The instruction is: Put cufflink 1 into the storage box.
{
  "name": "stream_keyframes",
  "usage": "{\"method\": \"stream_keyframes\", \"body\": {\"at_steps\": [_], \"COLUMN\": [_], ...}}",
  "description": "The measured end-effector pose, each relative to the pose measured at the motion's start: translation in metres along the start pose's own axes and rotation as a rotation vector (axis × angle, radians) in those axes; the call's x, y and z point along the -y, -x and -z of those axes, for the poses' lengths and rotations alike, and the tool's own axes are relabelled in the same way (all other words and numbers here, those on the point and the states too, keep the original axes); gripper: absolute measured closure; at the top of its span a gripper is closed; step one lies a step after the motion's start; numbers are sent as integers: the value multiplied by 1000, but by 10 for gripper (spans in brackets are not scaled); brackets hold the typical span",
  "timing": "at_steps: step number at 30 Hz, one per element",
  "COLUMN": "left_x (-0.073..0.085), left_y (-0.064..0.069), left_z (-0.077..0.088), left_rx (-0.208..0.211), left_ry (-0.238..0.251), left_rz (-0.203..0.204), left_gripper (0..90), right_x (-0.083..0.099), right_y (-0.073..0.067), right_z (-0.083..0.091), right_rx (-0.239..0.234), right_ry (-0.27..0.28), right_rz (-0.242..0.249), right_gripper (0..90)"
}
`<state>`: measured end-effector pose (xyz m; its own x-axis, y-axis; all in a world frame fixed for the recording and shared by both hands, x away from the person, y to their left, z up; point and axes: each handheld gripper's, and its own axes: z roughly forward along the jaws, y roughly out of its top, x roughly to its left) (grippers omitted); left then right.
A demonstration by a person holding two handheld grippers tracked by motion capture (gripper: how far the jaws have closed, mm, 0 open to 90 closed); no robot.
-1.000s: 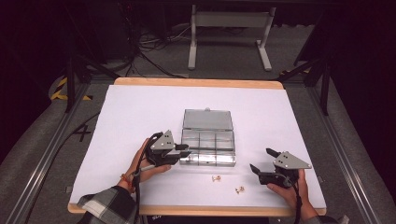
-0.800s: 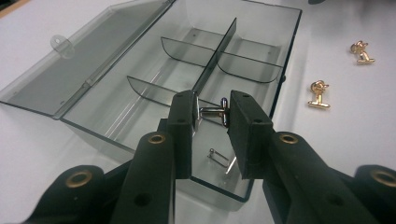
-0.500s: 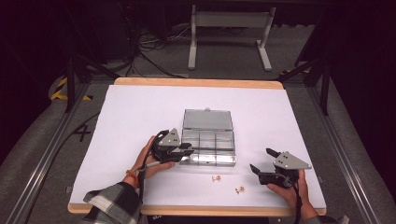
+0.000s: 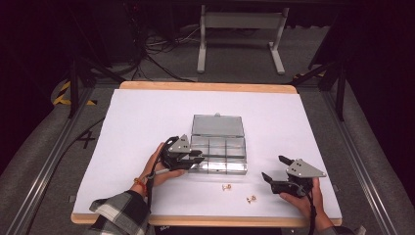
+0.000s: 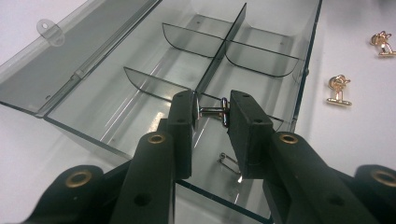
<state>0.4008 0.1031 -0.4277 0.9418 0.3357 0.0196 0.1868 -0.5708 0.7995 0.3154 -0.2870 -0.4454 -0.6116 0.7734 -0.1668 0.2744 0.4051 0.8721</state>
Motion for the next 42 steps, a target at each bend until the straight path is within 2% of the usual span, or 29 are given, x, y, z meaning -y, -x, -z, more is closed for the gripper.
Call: {"method": "stream_keyframes", "body": {"at_steps": [4, 6, 8, 14, 16, 19, 20, 22, 23, 26, 30, 32, 34, 35, 36, 37, 38, 39, 40, 42], "left_x": [2, 3, 3, 2, 2, 3, 6, 8, 11, 22, 44, 53, 57, 61, 67, 67, 70, 73, 79, 85], "left_y": [-2, -2, -2, 3, 7, 10, 14, 17, 19, 27, 36, 40, 41, 44, 46, 46, 47, 47, 46, 45], "left_z": [1, 2, 2, 15, 21, 29, 36, 40, 44, 52, 60, 63, 64, 68, 72, 72, 74, 76, 79, 81], "left_rx": [6, 9, 5, -32, -70, -89, -117, -129, -137, -156, -151, -154, -146, -152, -150, -150, -150, -153, -148, -161], "left_ry": [33, 45, 37, 99, 115, 133, 145, 148, 156, 162, 165, 155, 154, 152, 155, 155, 157, 161, 163, 157], "left_rz": [25, 44, 36, 35, 26, 25, 37, 45, 55, 56, 96, 123, 128, 115, 111, 111, 111, 117, 134, 133], "left_gripper": [707, 660, 661, 525, 451, 392, 338, 312, 269, 218, 174, 150, 137, 137, 133, 128, 127, 127, 125, 123], "right_x": [0, 0, 0, 0, 0, 0, 0, 0, 0, -1, -4, -7, -11, -11, -17, -17, -21, -21, -23, -26], "right_y": [0, 0, 0, 0, 1, 1, 1, 1, 2, 4, 5, 6, 3, 3, -5, -5, -13, -13, -17, -27], "right_z": [0, 0, 0, 0, -1, -1, 0, 0, 1, 1, 1, 6, 8, 8, 10, 10, 11, 11, 10, 8], "right_rx": [1, 2, 2, 3, 2, 0, -1, -2, -10, -44, -66, -115, -151, -151, -180, -180, -226, -226, -248, -287], "right_ry": [-1, -2, -3, -5, -14, -14, -11, -3, 6, -12, -47, -41, -39, -39, -50, -50, -47, -47, -51, -65], "right_rz": [-1, -1, -1, -1, -2, -5, -6, -9, -14, -21, -29, -41, -38, -38, -13, -13, -1, -1, 14, 46], "right_gripper": [162, 162, 162, 163, 163, 164, 194, 228, 273, 309, 338, 390, 479, 479, 541, 541, 608, 608, 627, 673]}}
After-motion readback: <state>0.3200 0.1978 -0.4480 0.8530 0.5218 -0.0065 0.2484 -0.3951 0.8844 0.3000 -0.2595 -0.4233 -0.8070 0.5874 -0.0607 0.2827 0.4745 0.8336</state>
